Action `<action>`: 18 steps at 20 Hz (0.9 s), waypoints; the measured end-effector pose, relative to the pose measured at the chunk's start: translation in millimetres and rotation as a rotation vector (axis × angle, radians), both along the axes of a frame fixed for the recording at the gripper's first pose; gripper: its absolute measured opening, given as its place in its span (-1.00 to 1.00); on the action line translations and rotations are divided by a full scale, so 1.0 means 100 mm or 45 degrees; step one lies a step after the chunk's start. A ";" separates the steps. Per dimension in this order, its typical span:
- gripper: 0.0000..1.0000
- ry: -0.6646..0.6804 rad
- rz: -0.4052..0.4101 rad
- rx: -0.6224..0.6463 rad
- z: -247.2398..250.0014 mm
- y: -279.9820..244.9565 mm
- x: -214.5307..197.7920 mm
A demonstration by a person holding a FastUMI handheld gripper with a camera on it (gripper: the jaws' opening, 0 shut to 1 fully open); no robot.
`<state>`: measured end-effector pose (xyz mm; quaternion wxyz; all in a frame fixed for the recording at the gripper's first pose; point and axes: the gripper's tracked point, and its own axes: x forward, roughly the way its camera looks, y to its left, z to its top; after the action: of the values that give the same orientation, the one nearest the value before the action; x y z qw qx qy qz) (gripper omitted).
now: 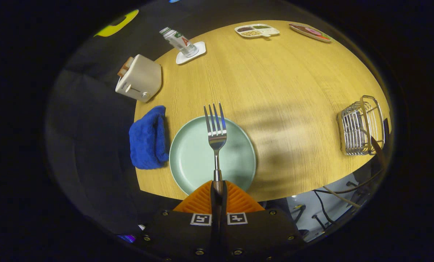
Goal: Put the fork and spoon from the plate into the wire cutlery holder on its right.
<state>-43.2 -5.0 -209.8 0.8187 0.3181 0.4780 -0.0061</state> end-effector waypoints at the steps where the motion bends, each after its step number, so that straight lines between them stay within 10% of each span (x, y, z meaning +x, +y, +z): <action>1: -0.97 -0.007 -0.034 0.014 0.04 -0.07 -0.02; 18: -0.97 -0.053 -0.486 0.045 0.42 -1.85 -0.84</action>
<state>-126.9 -189.6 -167.9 0.8066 0.4175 0.3921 -0.1464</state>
